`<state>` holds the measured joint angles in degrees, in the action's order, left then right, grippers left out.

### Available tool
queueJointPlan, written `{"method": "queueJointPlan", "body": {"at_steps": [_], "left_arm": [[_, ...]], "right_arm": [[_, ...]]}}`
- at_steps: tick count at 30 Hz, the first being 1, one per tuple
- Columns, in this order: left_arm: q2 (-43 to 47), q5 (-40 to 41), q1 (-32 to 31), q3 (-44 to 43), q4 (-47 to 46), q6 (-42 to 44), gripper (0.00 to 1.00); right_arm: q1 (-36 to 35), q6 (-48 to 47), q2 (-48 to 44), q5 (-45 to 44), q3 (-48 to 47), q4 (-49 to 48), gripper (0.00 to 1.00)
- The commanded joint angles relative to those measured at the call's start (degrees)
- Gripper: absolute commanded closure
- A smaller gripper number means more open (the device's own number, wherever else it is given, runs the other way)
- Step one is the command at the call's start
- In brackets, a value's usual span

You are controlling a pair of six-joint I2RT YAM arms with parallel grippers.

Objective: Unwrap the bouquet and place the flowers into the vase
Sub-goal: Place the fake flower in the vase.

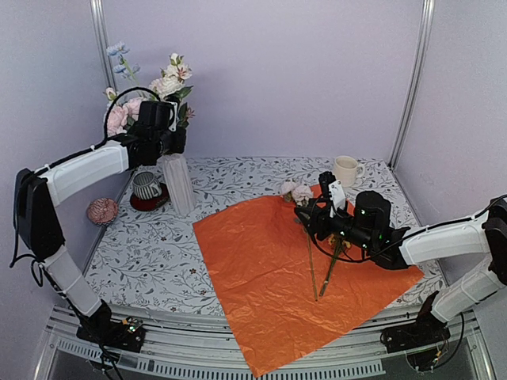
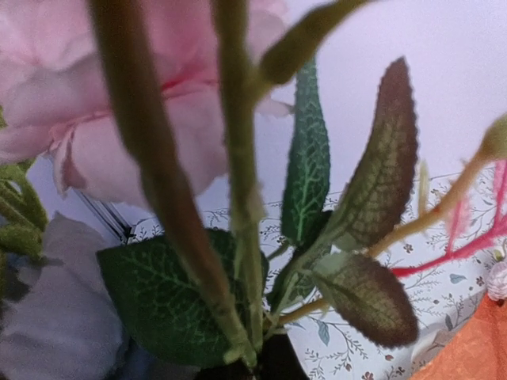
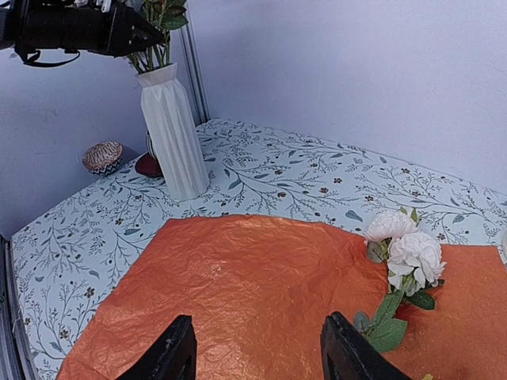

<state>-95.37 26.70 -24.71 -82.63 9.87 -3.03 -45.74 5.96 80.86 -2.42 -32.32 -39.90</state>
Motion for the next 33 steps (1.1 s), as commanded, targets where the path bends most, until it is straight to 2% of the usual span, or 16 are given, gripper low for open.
{"method": "queueJointPlan", "body": {"at_steps": [1, 5, 8, 12, 14, 24, 33], "left_arm": [[-1.7, 1.5, 0.9, 0.7, -0.8, -0.7, 0.98], [-3.0, 1.9, 0.9, 0.8, -1.3, -0.5, 0.90], [-3.6, 1.7, 1.0, -0.5, -0.3, -0.5, 0.79], [-2.3, 0.8, 0.8, -1.4, 2.1, -0.8, 0.53], [-1.0, 0.3, 0.8, -1.0, 3.1, -1.3, 0.44], [8.6, -8.6, -1.0, 4.5, 5.8, -4.0, 0.36], [17.4, -14.0, -5.8, 9.9, 7.5, -7.4, 0.35]], "right_arm": [[0.1, -0.1, 0.4, 0.7, -1.1, 0.4, 0.44], [0.1, -0.1, 0.3, 0.6, -1.2, 0.4, 0.44], [0.1, -0.1, 0.4, 0.7, -1.2, 0.6, 0.44], [0.1, -0.2, 0.4, 0.7, -1.2, 0.8, 0.43], [0.1, -0.1, 0.4, 0.8, -1.2, 0.9, 0.43], [0.1, 1.4, 1.7, -1.0, -3.2, 5.1, 0.42], [0.0, 13.7, 2.5, -9.3, -9.5, 25.7, 0.44]]}}
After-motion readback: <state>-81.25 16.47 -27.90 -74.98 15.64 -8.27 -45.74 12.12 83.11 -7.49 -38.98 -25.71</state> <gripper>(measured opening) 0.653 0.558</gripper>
